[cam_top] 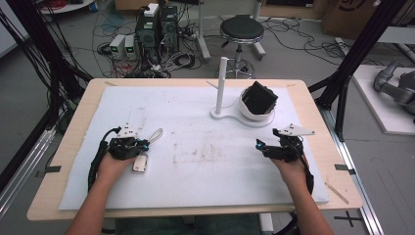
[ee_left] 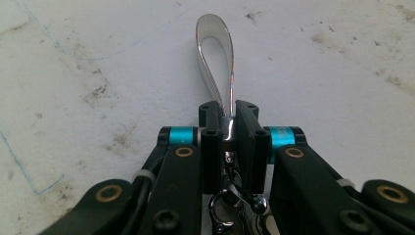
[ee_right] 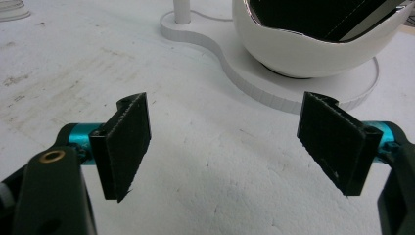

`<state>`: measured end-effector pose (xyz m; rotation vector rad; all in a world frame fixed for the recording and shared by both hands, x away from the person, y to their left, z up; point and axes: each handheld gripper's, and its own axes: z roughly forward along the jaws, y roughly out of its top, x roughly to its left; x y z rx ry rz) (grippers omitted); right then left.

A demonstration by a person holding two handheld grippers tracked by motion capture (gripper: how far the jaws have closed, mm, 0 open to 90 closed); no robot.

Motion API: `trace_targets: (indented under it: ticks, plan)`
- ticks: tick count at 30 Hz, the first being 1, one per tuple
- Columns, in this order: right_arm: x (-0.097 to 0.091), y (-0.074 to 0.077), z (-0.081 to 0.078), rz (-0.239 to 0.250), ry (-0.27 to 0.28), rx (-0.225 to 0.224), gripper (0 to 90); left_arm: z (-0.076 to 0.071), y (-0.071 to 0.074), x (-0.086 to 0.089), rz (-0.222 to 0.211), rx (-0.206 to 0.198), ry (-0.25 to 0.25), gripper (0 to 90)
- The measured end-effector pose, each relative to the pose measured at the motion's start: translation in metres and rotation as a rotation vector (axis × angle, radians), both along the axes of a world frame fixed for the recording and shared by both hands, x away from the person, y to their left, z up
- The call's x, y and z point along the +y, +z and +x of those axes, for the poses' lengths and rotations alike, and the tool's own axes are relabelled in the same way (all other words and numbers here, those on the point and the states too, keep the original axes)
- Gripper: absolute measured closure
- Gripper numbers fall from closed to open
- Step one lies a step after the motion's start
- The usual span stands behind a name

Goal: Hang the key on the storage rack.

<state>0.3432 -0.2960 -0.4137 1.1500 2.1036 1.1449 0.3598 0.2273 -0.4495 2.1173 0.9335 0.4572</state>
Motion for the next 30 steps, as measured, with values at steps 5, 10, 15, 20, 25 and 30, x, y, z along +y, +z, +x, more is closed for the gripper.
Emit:
trace_targets:
  ticks: [5,10,15,20,25,30]
  plan:
    - [0.0,0.0,0.0,-0.001,0.004,-0.002,20.5,-0.003,0.01,-0.001,-0.021,-0.019,0.015,81.3]
    - [0.0,-0.001,0.001,-0.001,0.004,0.007,20.5,-0.01,0.031,-0.006,-0.068,-0.093,-0.013,81.3]
    - [0.001,-0.001,0.001,-0.001,0.008,0.003,20.5,-0.019,0.054,-0.018,-0.153,-0.178,-0.041,81.3]
    - [0.002,-0.001,0.001,0.003,0.014,0.0,20.5,-0.024,0.071,-0.034,-0.165,-0.223,-0.079,81.4]
    - [0.003,-0.001,0.001,0.007,0.018,0.003,20.5,-0.023,0.088,-0.046,-0.174,-0.256,-0.103,81.3]
    - [0.004,0.0,0.001,0.008,0.021,0.002,20.5,-0.016,0.104,-0.064,-0.19,-0.288,-0.129,81.4]
